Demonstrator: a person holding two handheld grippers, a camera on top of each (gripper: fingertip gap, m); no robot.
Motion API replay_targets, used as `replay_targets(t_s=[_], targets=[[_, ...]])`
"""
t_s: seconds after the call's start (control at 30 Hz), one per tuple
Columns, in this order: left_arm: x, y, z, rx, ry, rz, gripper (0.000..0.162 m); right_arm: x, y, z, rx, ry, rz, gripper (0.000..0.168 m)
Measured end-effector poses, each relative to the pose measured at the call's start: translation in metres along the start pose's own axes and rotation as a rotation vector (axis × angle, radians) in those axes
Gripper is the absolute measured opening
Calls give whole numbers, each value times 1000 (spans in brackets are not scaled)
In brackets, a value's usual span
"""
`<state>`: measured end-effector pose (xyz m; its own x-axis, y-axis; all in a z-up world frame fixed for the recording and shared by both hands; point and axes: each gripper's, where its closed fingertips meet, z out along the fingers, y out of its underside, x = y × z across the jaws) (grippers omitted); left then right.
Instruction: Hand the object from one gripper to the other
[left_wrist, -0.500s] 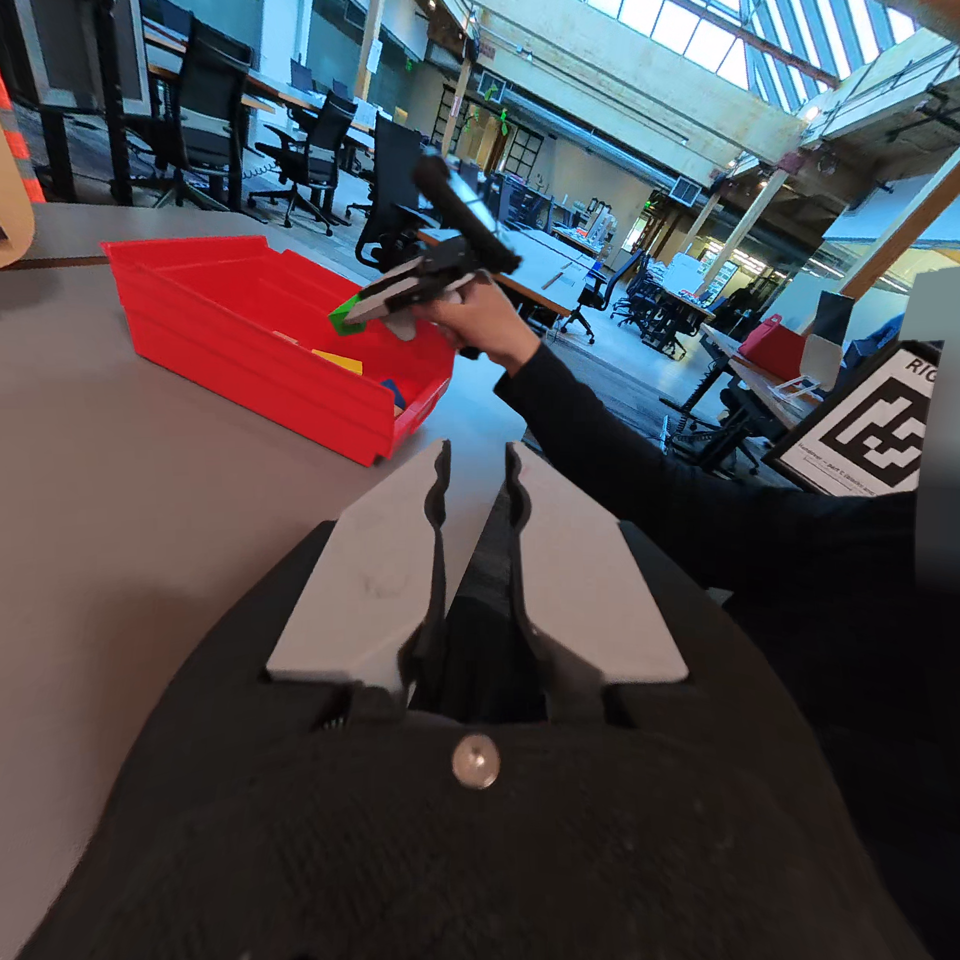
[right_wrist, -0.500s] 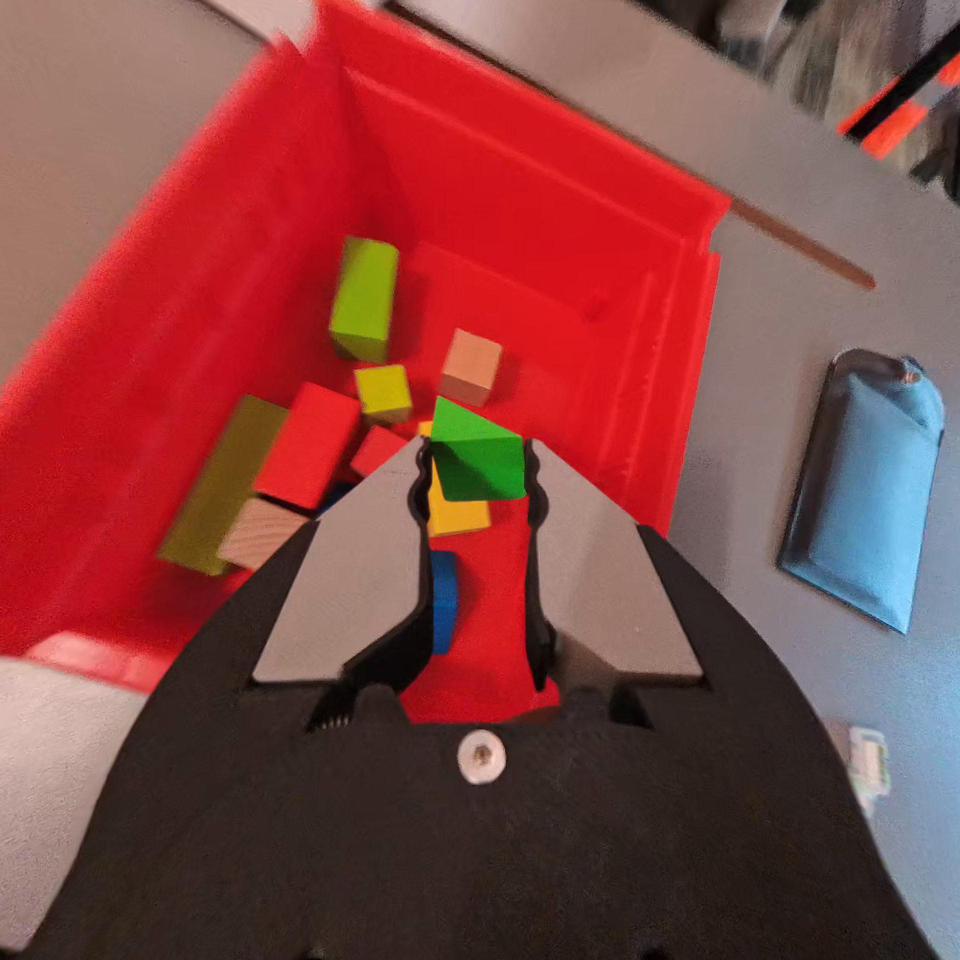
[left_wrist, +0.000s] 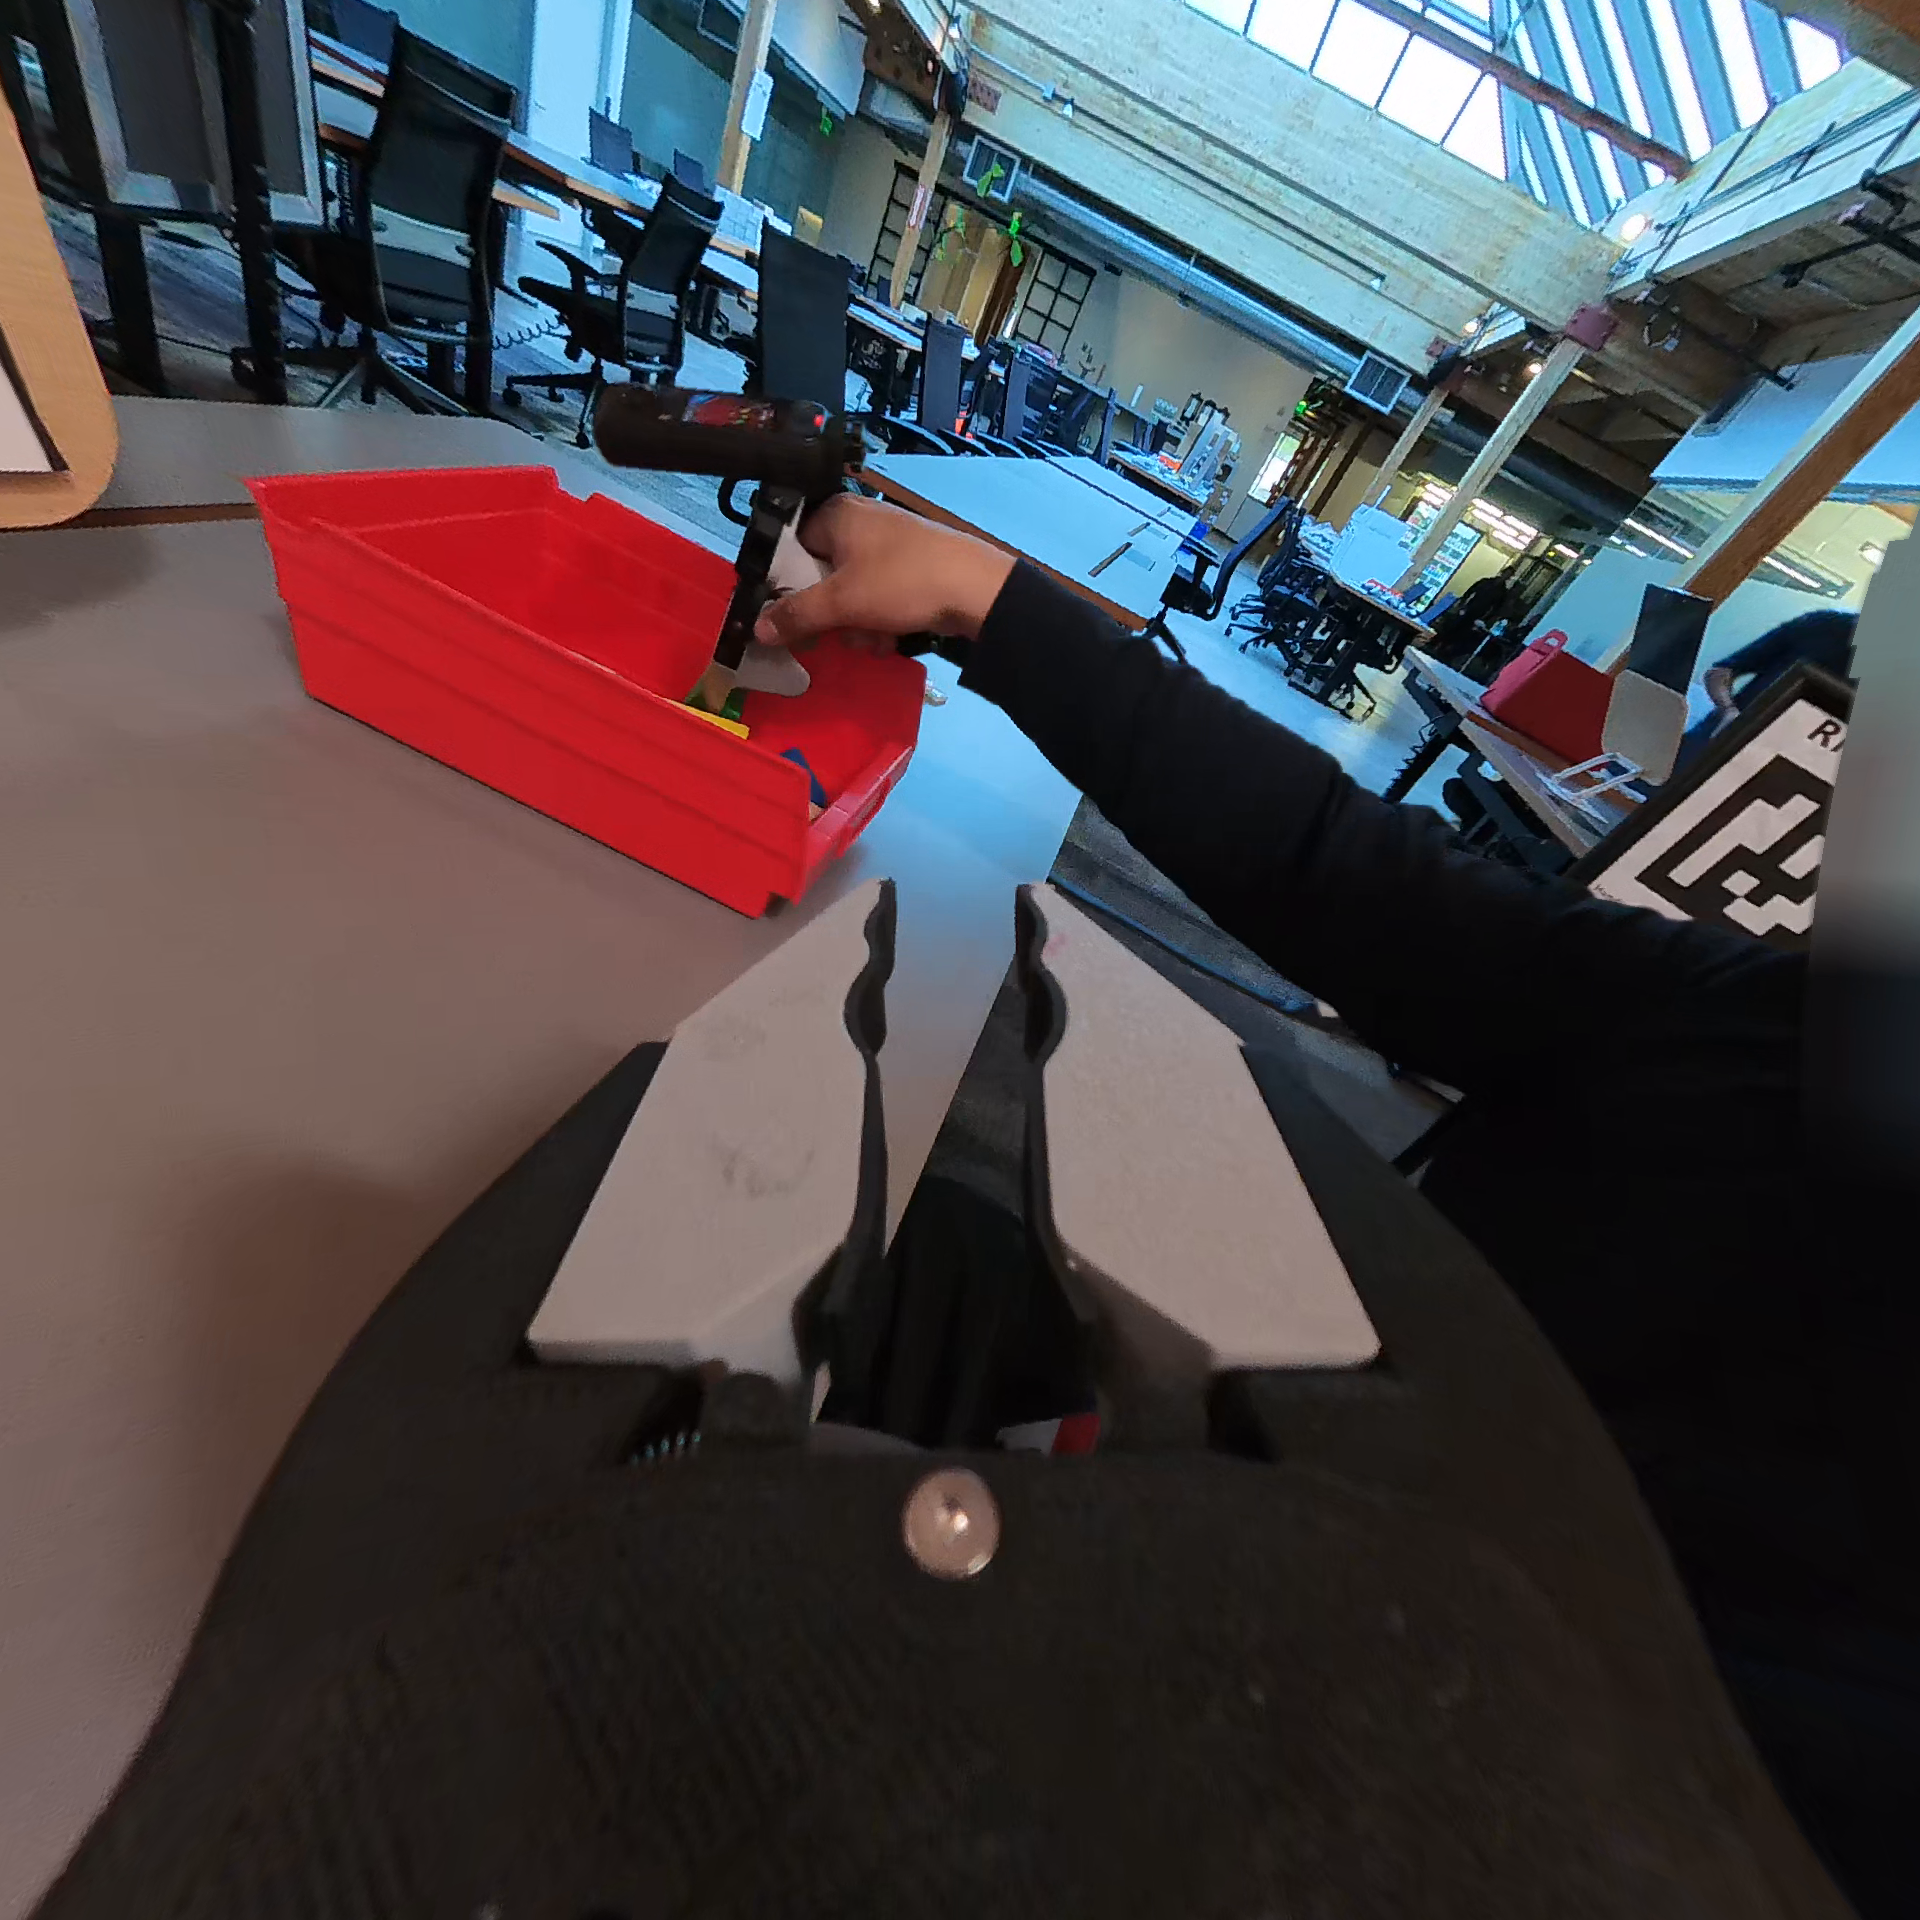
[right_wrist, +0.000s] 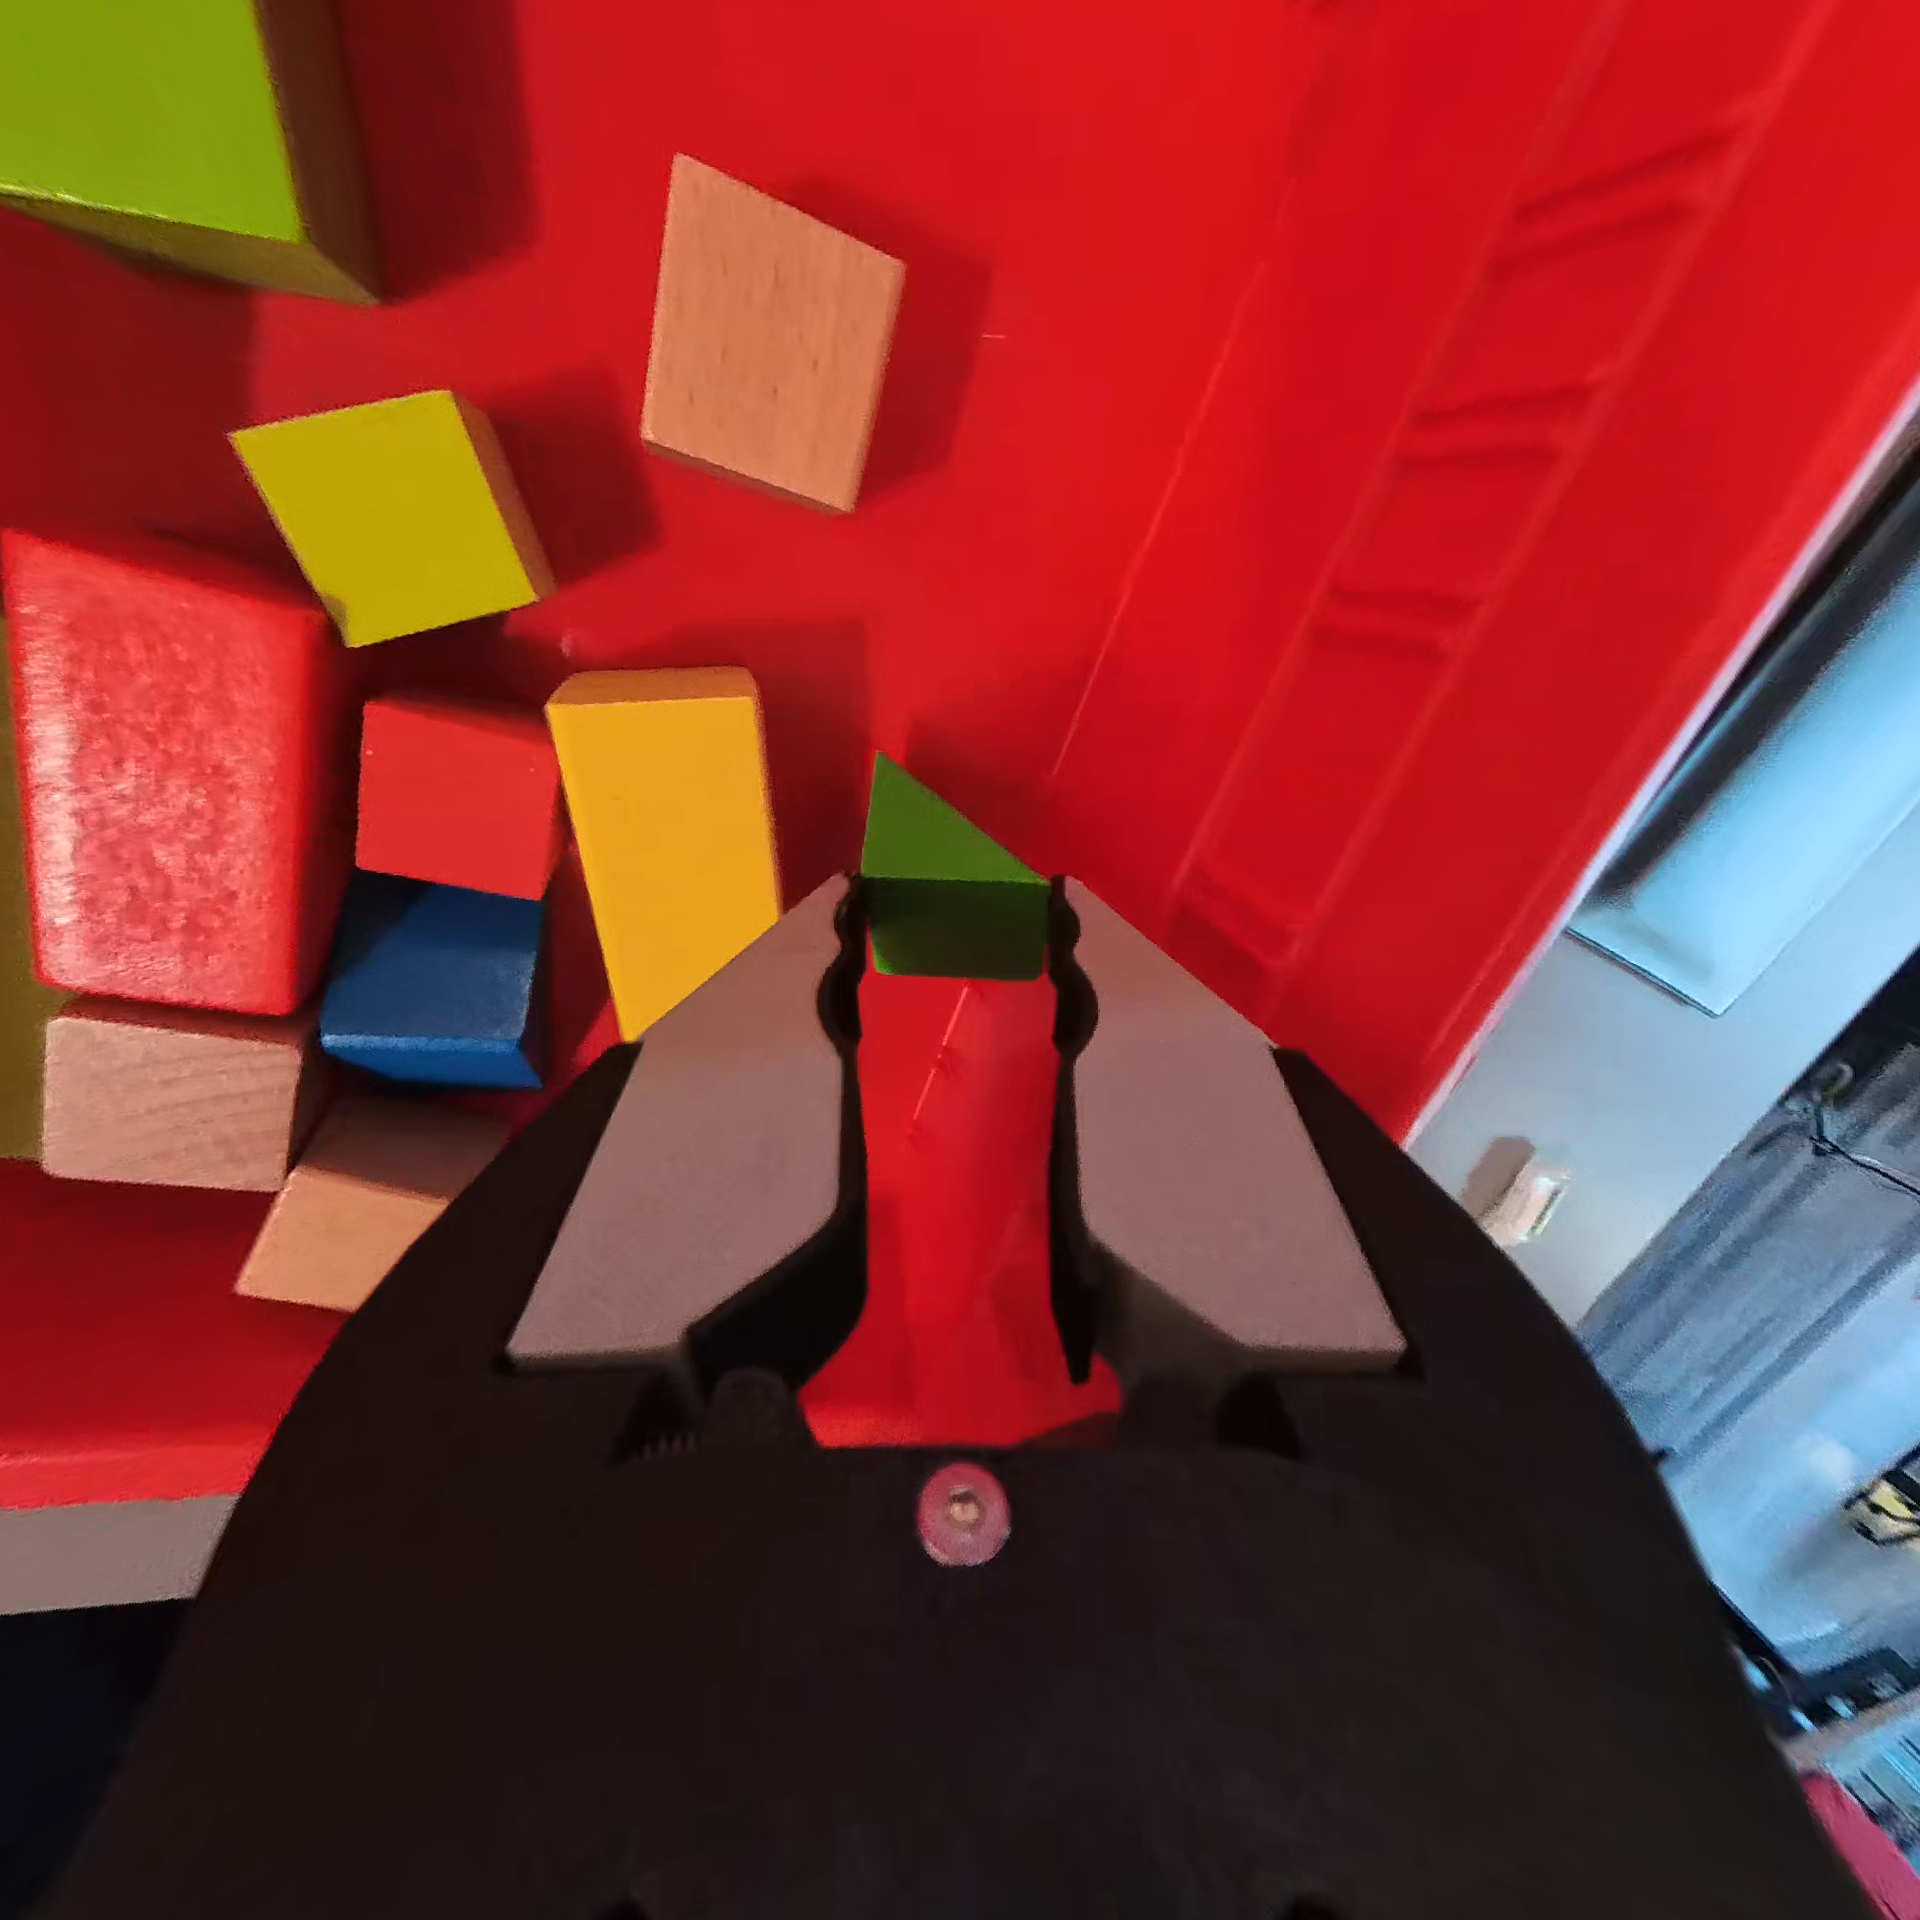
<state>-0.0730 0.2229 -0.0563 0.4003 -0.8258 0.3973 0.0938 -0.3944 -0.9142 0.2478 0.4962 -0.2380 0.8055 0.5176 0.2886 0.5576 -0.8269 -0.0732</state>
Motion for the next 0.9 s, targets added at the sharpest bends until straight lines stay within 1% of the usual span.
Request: replay_targets(t_s=[0.13,0.2,0.23,0.3,0.33,0.37,0.4,0.43,0.67,0.73,0.8,0.83,0.9], targets=[[1,1,-1,-9,-2,5,20,1,-1,1,-6,-1,18,35],[0,2,-3,-14,-16,18,20,-3,5,-2,-20,-6,11,39],[0,2,-4,-14,-19,21,20,-6,11,-4,-41,-4,-4,37],[1,1,-5,-10,-11,15,20,-14,28,-7,-109,-28,-52,22],[1,2,-5,-10,-3,8,20,-16,35,-9,-140,-26,-75,26],[2,2,-5,-10,4,2,20,-14,42,-11,-165,-6,-92,37],[1,3,-4,-12,7,-3,20,-11,45,-15,-173,17,-106,38],[1,3,-4,-15,9,-5,20,-9,44,-19,-160,31,-110,35],[3,7,-2,-43,-4,20,21,1,19,-44,26,72,-61,35],[-6,4,-11,-42,-73,53,21,-4,13,-52,98,62,-61,35],[-23,-8,-32,-1,-188,85,21,-18,7,-63,203,23,-57,34],[-35,-15,-47,23,-260,97,22,-26,5,-69,265,-1,-60,35],[-66,-29,-90,72,-476,120,27,-41,2,-81,396,-32,-61,35]])
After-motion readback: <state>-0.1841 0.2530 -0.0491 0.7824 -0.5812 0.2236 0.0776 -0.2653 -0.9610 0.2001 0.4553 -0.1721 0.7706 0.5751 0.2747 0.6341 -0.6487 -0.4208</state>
